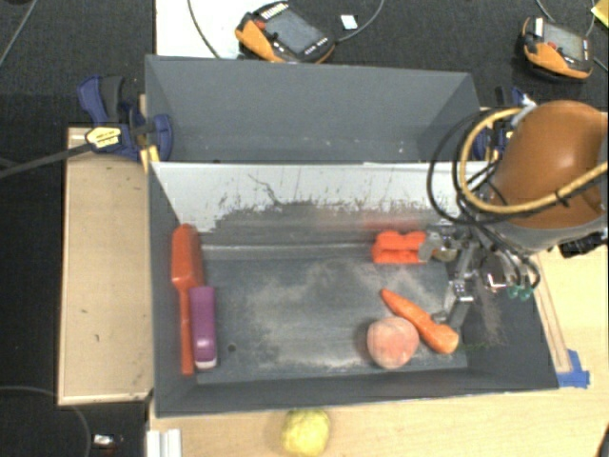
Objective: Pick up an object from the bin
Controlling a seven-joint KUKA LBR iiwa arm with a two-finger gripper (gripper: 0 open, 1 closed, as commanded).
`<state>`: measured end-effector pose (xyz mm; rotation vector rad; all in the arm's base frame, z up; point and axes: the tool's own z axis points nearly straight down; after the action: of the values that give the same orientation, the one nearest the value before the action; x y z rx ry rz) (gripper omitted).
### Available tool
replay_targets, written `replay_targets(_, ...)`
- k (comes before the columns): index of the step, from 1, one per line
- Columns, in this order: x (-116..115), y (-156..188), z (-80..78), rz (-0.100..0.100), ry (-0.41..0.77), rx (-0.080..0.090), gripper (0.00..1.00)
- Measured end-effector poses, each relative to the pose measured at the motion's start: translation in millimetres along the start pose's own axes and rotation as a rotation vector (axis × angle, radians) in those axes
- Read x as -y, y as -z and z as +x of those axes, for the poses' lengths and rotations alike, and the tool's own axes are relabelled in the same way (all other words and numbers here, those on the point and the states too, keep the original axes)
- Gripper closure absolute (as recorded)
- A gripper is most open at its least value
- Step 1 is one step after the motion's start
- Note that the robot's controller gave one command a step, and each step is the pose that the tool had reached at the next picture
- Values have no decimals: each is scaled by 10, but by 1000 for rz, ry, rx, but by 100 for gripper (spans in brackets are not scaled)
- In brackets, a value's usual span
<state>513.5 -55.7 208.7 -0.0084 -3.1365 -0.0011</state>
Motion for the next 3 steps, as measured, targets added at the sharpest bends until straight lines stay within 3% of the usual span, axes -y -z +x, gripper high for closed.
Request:
replay_targets(1,-1,41,-16,1,3,8,0)
replay_targets(2,656,-1412,209,0,-119,2,0)
replay_targets(3,659,-722,236,3,69,26,0)
